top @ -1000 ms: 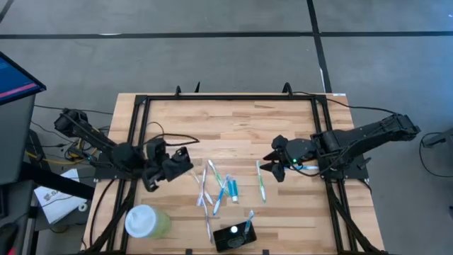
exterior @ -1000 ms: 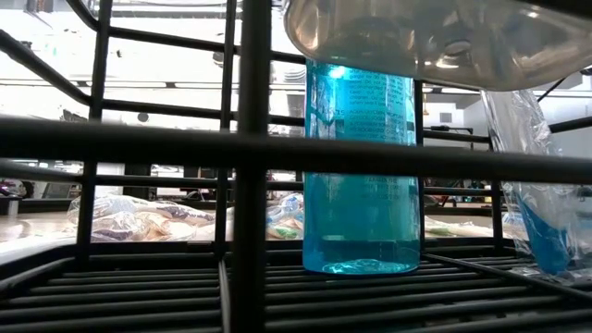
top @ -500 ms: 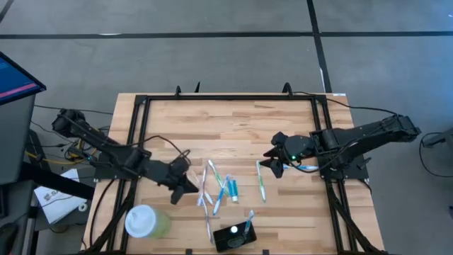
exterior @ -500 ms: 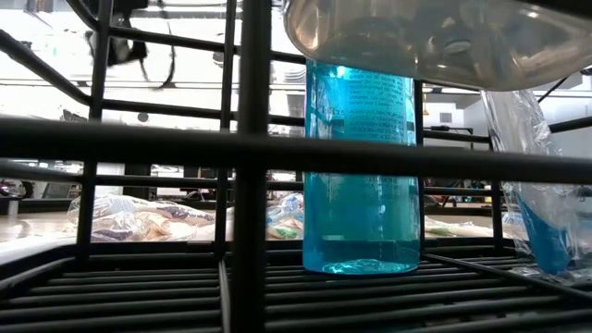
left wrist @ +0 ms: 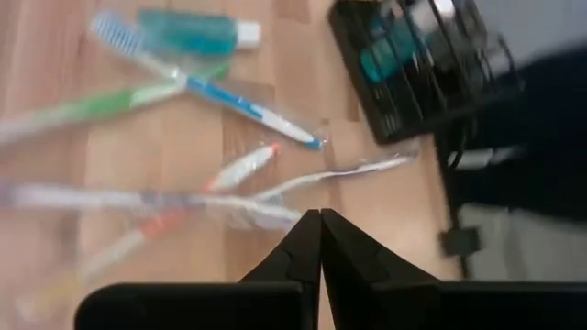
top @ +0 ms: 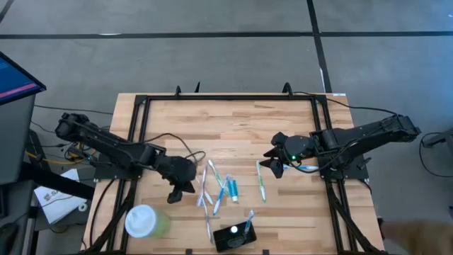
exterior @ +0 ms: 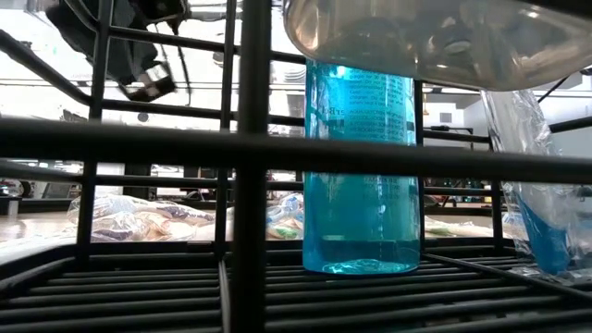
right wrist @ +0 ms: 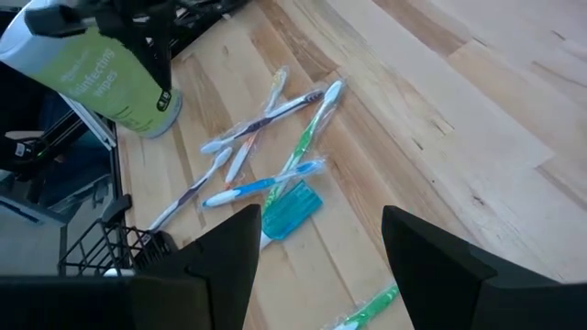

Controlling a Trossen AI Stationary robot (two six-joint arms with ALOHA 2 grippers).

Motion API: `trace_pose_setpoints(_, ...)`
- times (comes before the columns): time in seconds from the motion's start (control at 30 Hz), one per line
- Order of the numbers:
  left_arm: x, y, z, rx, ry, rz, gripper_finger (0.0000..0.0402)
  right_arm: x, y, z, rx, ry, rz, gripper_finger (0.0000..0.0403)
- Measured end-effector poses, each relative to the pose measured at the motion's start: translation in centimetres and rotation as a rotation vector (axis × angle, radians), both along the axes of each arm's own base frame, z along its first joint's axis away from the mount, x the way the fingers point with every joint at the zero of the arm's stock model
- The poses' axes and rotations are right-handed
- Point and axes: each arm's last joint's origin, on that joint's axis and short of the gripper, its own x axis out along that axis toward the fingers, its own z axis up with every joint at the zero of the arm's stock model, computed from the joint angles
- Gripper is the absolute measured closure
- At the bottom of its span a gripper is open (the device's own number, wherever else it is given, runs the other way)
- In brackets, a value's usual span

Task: Pick & Place toothbrushing station
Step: Put the top violet toothbrush into the black wire organizer

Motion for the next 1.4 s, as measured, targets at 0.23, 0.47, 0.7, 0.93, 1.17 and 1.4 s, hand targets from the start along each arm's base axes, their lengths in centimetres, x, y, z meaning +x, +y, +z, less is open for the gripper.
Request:
trace_pose_setpoints(0.23,1.5,-0.3,-2.1,0.284,0.003,-0.248,0.0381,0.0,0.0,0.0,-0.003,0.002,0.0,0.0184)
trace_pose_setpoints(0.47,2.8,-0.3,-1.4,0.459,-0.07,-0.302,0.0319,0.0,0.1,0.0,-0.002,0.005,0.0,0.0184)
trace_pose_setpoints(0.7,2.6,-0.1,-1.5,0.582,-0.083,-0.447,0.0262,-0.1,0.0,-0.1,-0.002,0.007,0.0,0.0184)
trace_pose_setpoints(0.93,3.2,-0.8,-3.2,0.673,-0.056,-0.58,0.0231,-0.1,0.0,-0.1,-0.002,0.006,0.0,0.0184)
trace_pose_setpoints(1.17,4.0,-1.2,-4.5,0.859,-0.028,-0.646,0.0234,-0.1,0.0,-0.1,0.004,0.006,-0.005,0.0184)
trace_pose_setpoints(1.4,4.4,-0.8,-5.4,0.901,-0.008,-0.702,0.0247,-0.1,0.0,-0.1,0.004,0.006,-0.005,0.0184)
